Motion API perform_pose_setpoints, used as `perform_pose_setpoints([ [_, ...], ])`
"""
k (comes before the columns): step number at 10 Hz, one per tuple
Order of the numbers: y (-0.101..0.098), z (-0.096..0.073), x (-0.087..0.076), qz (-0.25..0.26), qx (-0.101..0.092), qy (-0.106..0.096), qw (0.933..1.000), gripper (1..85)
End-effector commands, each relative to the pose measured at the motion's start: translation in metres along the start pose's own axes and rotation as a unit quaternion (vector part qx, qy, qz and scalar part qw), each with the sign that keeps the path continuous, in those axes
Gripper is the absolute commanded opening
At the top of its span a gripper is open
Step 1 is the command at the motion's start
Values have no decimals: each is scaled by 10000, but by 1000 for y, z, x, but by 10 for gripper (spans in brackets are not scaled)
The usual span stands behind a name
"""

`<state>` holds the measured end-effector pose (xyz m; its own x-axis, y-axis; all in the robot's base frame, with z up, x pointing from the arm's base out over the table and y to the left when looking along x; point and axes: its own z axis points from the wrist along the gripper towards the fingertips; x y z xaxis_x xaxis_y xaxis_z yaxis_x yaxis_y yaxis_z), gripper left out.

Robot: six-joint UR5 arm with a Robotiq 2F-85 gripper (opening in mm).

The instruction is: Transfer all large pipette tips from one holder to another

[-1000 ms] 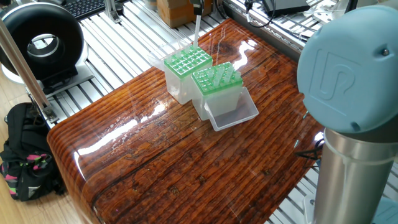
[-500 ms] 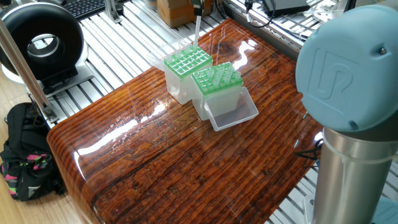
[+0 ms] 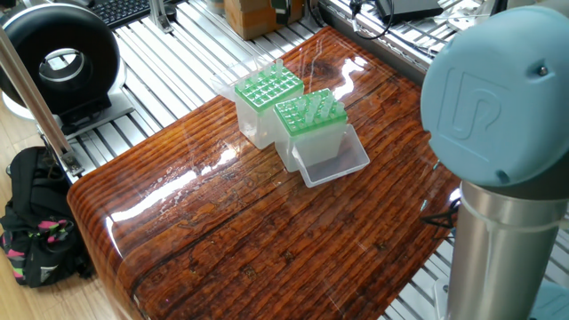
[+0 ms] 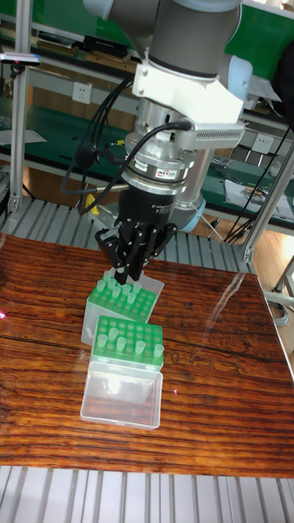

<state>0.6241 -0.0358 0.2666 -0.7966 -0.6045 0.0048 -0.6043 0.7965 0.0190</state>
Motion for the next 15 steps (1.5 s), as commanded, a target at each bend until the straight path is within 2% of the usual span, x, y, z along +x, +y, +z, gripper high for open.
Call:
perform_pose_setpoints([
  [1, 7, -1, 0, 49, -128, -13, 9999, 280],
  [2, 12, 0, 5, 172, -113, 45, 9998, 280],
  [4, 33, 10, 16, 438, -229, 40, 9988, 273],
  [6, 68, 27, 29, 773, -445, 14, 9960, 263],
  [7, 76, 37, 31, 794, -479, -16, 9957, 260],
  [9, 81, 54, 33, 781, -442, -75, 9959, 260],
  [11, 74, 75, 32, 664, -321, -110, 9972, 260],
  [13, 70, 88, 35, 575, -220, -54, 9981, 260],
  [15, 68, 104, 32, 530, -206, -101, 9983, 260],
])
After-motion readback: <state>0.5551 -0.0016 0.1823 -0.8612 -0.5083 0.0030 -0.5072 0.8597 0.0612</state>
